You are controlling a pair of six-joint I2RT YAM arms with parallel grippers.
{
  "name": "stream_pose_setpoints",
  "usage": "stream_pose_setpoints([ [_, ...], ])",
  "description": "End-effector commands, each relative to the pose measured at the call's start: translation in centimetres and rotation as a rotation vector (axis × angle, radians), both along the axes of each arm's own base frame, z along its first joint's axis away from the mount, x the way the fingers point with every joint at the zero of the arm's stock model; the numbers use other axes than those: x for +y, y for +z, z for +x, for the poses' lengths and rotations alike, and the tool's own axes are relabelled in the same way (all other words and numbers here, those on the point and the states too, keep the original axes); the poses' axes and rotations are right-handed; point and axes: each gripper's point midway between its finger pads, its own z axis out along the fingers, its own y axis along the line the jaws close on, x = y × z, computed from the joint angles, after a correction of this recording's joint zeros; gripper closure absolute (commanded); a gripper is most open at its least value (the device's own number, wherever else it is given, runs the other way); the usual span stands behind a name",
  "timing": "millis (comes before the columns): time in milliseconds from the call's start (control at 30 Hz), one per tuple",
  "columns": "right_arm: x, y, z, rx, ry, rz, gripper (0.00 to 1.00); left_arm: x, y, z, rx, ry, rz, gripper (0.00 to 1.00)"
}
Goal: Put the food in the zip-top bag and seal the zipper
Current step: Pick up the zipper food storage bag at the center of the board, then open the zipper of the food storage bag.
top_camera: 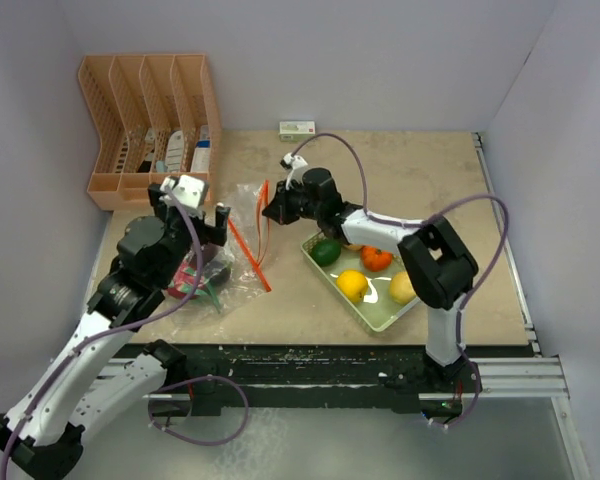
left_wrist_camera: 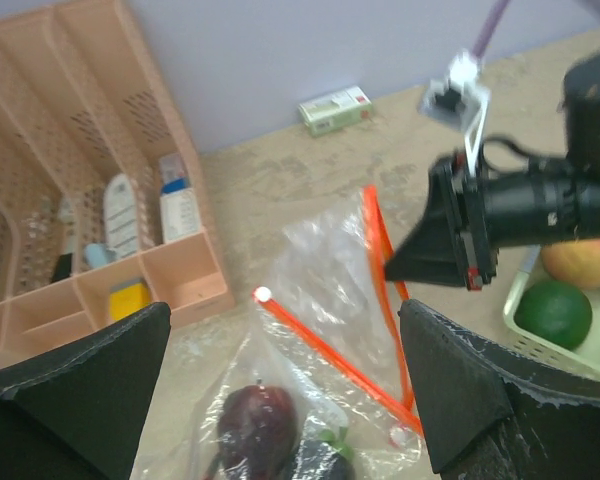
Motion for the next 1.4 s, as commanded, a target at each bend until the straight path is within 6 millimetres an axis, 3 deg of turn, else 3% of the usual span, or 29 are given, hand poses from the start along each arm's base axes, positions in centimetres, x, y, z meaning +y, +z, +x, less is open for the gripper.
stream_pose_setpoints([
  [0, -1.2, 9.6, 0.2, -0.189, -0.173, -0.127, 1.00, -3.7, -1.7, 1.5, 0.083, -0.121, -0.039, 0.03],
  [67, -1.8, 10.6, 0.1, -0.181, -0.208, -0.171, 1.00, -5.0, -2.5, 2.2, 0.109, -0.156, -0.066, 0.07],
  [200, -2.9, 11.4, -0.3, -0.158, -0.233, -0.223, 1.00, -6.5, -2.1, 2.7, 0.069, -0.205, -0.139, 0.14],
  [467, -2.9, 13.6, -2.3, -0.148, -0.191, -0.195, 1.00, -6.2, -3.7, 3.9, 0.014, -0.158, -0.173, 0.16],
  [967, -1.9, 15.9, -3.7, -0.152, -0.172, -0.173, 1.00, -9.1, -6.0, 4.3, 0.028, -0.257, -0.289, 0.18],
  [1367, -2.6, 18.8, -4.6, -0.181, -0.179, -0.135, 1.00, -10.3, -8.0, 4.3, 0.076, -0.293, -0.296, 0.24],
])
